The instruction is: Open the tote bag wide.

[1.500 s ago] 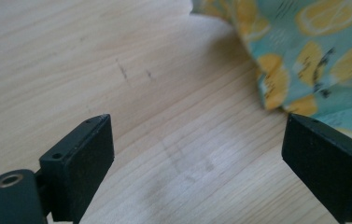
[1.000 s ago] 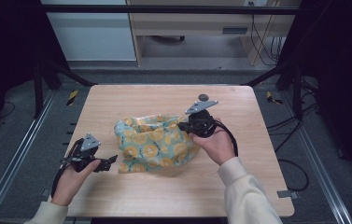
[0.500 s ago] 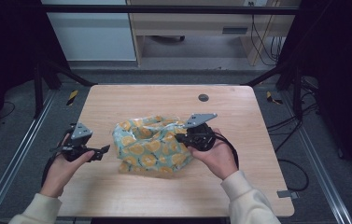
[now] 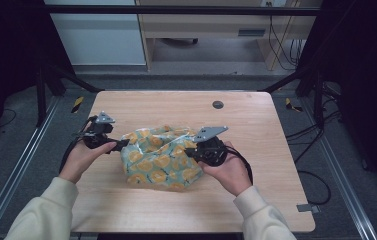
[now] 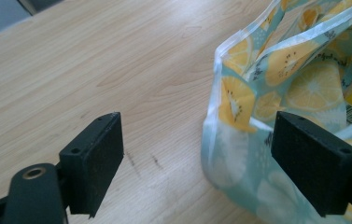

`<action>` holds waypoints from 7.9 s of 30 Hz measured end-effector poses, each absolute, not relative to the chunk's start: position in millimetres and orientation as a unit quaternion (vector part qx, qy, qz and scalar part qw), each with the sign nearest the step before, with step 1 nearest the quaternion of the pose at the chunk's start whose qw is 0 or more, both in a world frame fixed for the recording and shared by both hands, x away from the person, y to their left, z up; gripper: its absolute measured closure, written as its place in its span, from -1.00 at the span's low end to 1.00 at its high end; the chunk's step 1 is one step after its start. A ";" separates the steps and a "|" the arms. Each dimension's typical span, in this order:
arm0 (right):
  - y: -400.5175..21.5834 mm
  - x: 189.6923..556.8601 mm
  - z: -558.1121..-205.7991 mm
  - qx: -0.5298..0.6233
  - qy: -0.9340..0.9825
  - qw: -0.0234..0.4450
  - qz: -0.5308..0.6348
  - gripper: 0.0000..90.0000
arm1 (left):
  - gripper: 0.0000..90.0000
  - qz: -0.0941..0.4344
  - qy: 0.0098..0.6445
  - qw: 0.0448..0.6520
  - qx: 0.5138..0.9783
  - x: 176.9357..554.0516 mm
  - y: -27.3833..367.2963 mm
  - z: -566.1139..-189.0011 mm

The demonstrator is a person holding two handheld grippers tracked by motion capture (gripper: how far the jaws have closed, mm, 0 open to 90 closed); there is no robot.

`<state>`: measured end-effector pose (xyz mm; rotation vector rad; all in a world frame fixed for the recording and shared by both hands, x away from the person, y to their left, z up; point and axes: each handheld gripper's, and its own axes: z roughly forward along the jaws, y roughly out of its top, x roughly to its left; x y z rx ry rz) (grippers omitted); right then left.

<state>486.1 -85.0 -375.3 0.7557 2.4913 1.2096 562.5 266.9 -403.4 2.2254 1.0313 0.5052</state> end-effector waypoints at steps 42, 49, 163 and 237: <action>-119.4 441.8 -373.4 0.278 0.840 0.193 0.425 1.00 | 0.96 0.210 0.302 0.433 0.823 491.7 237.9 -362.0; -124.8 435.0 -388.3 0.287 0.840 0.183 0.423 0.99 | 0.96 0.208 0.297 0.454 0.814 481.9 240.6 -361.3; -166.5 422.2 -469.7 0.361 0.840 0.118 0.387 1.00 | 0.96 0.114 0.242 0.345 0.899 440.2 234.1 -464.6; -103.5 537.4 -406.5 0.391 0.814 0.202 0.379 -0.31 | 0.02 0.178 0.260 0.362 0.878 435.8 232.4 -455.7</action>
